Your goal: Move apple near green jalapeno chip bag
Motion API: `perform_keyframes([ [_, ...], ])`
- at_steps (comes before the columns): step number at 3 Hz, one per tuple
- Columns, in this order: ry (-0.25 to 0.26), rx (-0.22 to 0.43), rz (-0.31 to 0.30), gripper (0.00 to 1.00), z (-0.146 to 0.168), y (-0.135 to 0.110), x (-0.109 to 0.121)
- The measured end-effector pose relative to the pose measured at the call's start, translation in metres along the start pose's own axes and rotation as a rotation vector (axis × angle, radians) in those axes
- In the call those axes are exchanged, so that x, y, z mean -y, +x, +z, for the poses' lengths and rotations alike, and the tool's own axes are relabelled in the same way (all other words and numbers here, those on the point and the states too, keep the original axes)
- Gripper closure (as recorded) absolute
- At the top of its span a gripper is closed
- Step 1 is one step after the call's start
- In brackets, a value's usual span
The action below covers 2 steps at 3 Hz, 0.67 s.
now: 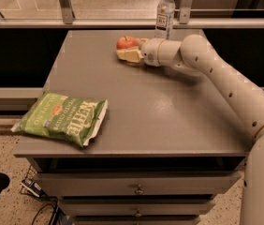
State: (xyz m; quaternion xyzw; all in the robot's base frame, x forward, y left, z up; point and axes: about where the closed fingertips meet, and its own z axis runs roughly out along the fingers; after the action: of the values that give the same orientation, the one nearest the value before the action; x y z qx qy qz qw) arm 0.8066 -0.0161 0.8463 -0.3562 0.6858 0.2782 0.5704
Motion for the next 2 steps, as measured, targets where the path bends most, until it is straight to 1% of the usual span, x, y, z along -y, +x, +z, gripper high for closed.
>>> perform_keyframes([
  [1, -0.003, 0.000, 0.000, 1.00, 0.0019, 0.0001, -0.0015],
  [2, -0.043, -0.006, 0.015, 1.00, 0.0024, -0.0055, -0.0029],
])
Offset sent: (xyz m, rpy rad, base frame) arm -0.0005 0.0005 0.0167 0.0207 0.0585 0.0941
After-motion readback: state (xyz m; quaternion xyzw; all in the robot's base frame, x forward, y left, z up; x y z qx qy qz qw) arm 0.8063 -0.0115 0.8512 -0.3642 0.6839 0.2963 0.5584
